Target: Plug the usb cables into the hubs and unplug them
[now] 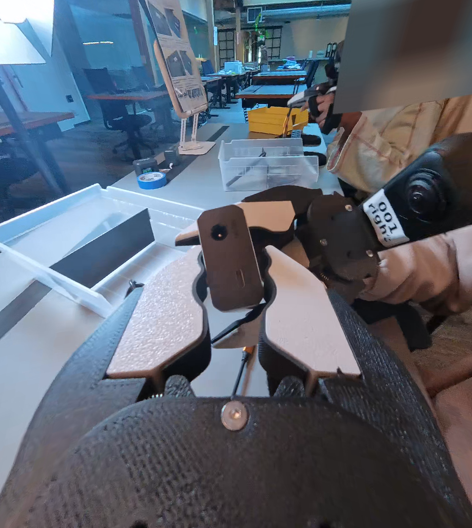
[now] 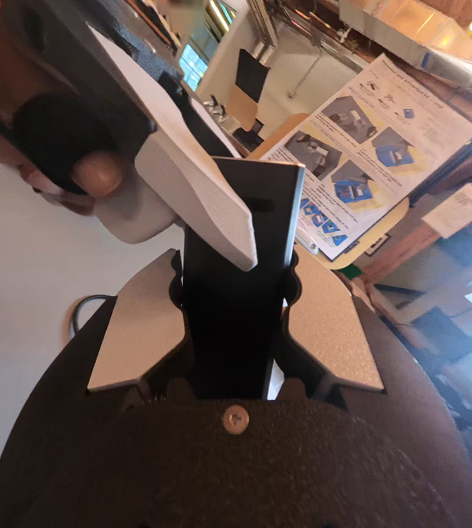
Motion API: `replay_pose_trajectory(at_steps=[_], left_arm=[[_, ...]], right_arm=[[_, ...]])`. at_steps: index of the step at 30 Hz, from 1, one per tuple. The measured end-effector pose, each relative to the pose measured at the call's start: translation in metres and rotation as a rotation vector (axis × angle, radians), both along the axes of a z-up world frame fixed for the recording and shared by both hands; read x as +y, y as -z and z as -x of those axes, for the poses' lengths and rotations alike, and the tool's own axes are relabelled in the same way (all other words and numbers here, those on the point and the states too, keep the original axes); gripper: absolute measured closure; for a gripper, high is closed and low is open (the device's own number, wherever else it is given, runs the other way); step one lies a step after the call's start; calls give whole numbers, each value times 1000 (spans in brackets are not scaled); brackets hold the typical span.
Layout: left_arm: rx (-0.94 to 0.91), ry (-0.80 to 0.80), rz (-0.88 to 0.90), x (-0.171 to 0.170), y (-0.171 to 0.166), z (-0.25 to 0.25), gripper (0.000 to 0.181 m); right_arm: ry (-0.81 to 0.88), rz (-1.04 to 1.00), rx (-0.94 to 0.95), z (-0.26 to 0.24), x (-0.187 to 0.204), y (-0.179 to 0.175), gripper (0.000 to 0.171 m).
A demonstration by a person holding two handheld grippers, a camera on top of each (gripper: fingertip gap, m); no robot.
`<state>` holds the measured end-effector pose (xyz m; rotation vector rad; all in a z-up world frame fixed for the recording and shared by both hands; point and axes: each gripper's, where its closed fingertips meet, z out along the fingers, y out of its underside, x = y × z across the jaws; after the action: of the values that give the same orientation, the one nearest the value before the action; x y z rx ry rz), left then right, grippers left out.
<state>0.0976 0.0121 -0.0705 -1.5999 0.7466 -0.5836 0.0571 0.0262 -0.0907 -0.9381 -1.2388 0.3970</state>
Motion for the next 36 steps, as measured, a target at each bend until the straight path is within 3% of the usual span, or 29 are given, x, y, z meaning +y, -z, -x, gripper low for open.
replay_pose_trajectory(at_steps=[3,8,13,16,20,26,28,29,30,33,36], left_arm=[[159,52,-74,-3,6,9,148],[367,188,-235,-23,4,31,150],[386,491,-285,-78,-5,50,150],[414,573,-297,-99,-9,52,150],[385,717,-246,-125,-7,43,150],[253,813,-99,-121,8,30,150],[211,841,-55,-117,16,28,150],[194,853,-34,-115,20,28,150],[169,867,-19,-114,21,28,150],[57,877,24,-108,16,35,150],[-85,736,57,-75,8,43,142]], right_arm=[[-3,-26,-29,5,-4,2,109],[-267,99,-89,4,-30,12,108],[-454,228,-168,-11,-40,21,115],[-560,442,-206,-13,-47,29,119],[-447,124,-131,-14,-39,14,125],[-415,-270,-293,-1,-77,36,127],[-398,-398,-308,5,-85,43,136],[-392,-455,-326,8,-88,48,148],[-388,-501,-352,10,-90,53,160],[-356,-521,-371,16,-92,56,163],[-262,-505,-379,20,-77,54,164]])
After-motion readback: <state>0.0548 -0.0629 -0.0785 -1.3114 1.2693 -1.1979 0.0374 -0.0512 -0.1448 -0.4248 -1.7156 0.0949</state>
